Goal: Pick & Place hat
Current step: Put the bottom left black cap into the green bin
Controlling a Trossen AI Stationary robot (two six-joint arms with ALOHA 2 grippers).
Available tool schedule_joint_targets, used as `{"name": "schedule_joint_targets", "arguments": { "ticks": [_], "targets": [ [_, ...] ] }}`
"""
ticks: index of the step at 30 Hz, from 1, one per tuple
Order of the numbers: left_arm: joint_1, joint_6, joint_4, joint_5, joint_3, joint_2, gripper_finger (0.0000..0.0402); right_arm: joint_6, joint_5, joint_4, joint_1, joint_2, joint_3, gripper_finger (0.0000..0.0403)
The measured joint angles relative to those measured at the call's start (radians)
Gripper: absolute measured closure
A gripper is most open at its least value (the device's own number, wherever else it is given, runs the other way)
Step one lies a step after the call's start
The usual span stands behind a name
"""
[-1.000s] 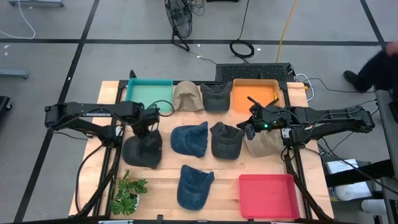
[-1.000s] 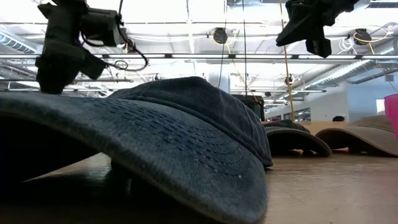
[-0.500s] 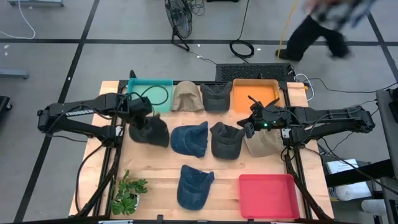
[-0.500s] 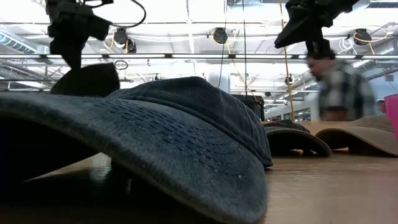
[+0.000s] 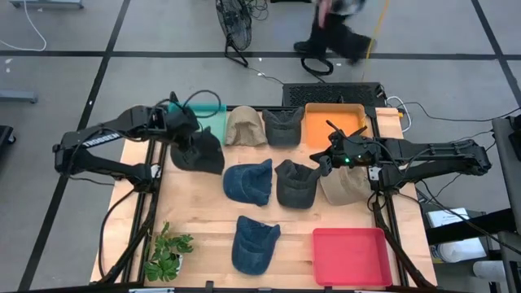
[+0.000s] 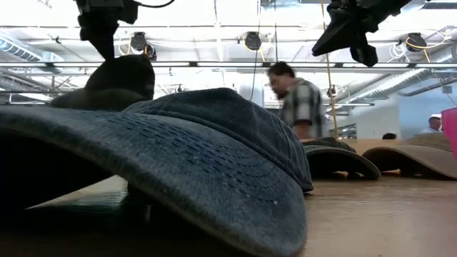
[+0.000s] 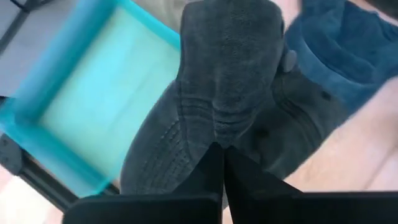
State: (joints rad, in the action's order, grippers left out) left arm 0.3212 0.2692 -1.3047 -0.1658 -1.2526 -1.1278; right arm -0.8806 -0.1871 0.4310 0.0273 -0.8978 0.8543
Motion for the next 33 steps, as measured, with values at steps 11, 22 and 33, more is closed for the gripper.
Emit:
{"name": "schedule_joint_targets", "arguments": {
  "ticks": [11, 22, 33],
  "targets": [
    [0.097, -0.082, -0.009, 0.005, -0.04, 0.0, 0.0399, -0.024, 0.0, -0.001, 0.0, 0.0, 0.0, 0.0403],
    [0.117, -0.098, -0.008, 0.0, -0.068, 0.0, 0.0399, -0.024, 0.0, -0.001, 0.0, 0.0, 0.0, 0.0403],
    [0.117, -0.146, -0.009, -0.017, -0.068, 0.0, 0.04, -0.02, -0.077, -0.001, 0.0, 0.0, 0.0, 0.0403]
  ]
}}
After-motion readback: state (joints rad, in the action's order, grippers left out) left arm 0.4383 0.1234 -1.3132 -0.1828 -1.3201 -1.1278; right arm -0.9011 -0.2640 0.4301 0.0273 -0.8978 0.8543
